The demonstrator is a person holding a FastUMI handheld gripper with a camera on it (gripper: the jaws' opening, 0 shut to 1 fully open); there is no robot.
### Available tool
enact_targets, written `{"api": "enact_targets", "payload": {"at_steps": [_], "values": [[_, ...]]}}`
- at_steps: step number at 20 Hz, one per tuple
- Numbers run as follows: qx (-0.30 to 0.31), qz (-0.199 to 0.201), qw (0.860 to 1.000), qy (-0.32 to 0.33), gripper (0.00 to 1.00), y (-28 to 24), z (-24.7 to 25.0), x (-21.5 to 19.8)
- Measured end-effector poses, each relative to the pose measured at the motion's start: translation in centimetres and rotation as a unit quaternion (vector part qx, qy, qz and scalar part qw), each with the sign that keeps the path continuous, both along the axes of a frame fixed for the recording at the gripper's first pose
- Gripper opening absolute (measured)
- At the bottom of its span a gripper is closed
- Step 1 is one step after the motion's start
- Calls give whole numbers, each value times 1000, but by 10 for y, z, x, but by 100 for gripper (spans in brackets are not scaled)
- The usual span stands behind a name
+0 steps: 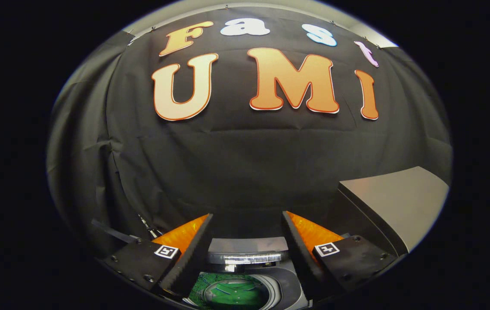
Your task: Put the clothes into the washing machine and then close the washing machine lid.
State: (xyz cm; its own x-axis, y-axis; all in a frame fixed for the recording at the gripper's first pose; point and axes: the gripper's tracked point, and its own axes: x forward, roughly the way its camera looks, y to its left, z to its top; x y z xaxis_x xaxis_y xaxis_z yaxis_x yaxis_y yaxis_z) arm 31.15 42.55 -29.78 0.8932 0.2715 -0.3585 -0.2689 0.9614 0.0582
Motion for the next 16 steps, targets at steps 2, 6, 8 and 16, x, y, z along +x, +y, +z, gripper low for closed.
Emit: {"api": "enact_targets", "payload": {"at_steps": [2,6,8,16], "values": [[-1,2,1000,4,99,-2,-3,-9],[-7,-2,1000,30,99,-12,-23,-43],[-12,3,999,48,99,-16,-45,-65],[-10,7,993,113,99,-20,-92,-98]]}}
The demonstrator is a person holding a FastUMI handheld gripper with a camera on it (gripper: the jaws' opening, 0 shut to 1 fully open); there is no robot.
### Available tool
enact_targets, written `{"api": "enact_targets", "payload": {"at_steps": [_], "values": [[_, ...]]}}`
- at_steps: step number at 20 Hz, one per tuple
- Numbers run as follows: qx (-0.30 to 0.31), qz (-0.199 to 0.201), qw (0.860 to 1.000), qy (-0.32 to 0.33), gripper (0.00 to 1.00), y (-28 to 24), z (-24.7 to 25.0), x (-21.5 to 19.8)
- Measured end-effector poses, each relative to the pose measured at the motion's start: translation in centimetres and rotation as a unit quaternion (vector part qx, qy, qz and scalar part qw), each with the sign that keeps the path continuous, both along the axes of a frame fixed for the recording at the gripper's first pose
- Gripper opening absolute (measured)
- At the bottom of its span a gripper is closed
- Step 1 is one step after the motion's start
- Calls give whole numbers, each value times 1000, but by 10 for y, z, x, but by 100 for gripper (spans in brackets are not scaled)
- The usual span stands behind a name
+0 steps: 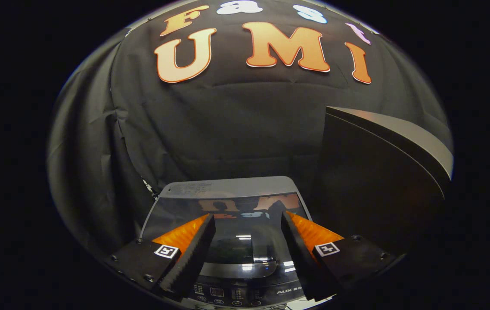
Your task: Put the clothes into the washing machine and then close the washing machine lid.
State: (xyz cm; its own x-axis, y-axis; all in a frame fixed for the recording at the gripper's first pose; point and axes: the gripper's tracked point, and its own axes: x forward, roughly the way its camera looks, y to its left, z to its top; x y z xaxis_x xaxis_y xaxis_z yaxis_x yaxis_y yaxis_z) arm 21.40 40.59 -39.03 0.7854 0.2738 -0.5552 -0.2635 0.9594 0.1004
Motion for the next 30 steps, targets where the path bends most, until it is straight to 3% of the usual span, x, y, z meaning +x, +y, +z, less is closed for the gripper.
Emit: {"api": "enact_targets", "payload": {"at_steps": [8,16,21,26,30], "values": [[2,8,999,-33,99,11,36,1],[30,-13,989,-144,99,-19,171,-24],[26,-19,978,-206,99,-91,258,-62],[43,-26,971,-235,99,-178,313,-118],[23,-39,962,-269,98,-256,340,-162]]}}
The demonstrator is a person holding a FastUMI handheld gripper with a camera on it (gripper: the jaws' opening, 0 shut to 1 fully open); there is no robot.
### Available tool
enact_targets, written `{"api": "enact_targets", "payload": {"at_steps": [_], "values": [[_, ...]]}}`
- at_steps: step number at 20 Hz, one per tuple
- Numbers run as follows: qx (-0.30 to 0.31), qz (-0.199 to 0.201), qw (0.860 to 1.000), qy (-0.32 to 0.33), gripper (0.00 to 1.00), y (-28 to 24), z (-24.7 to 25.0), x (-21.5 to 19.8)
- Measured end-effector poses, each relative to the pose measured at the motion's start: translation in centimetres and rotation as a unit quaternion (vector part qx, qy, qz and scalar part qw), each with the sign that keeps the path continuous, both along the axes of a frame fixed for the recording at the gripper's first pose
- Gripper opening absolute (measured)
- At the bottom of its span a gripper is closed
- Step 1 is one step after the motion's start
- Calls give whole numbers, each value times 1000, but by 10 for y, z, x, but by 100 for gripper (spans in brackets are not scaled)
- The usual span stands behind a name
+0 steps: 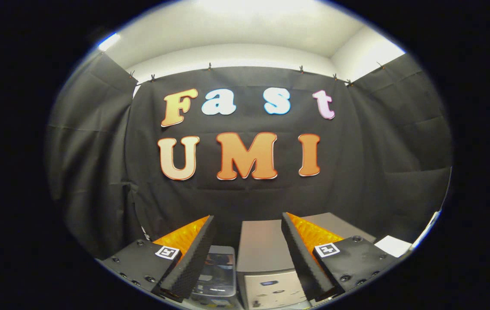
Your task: Put the clothes into the washing machine and then close the washing machine lid.
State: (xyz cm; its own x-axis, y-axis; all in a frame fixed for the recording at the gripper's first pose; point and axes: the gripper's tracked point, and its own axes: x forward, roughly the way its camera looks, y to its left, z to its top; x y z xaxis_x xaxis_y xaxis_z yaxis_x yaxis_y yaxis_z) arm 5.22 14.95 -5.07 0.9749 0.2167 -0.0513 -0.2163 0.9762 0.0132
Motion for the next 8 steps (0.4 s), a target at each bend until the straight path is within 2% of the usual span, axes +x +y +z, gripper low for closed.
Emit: {"api": "enact_targets", "payload": {"at_steps": [4,8], "values": [[-16,-13,1000,-12,98,-61,10,-36],[-25,-20,999,-10,98,-99,12,-64]]}}
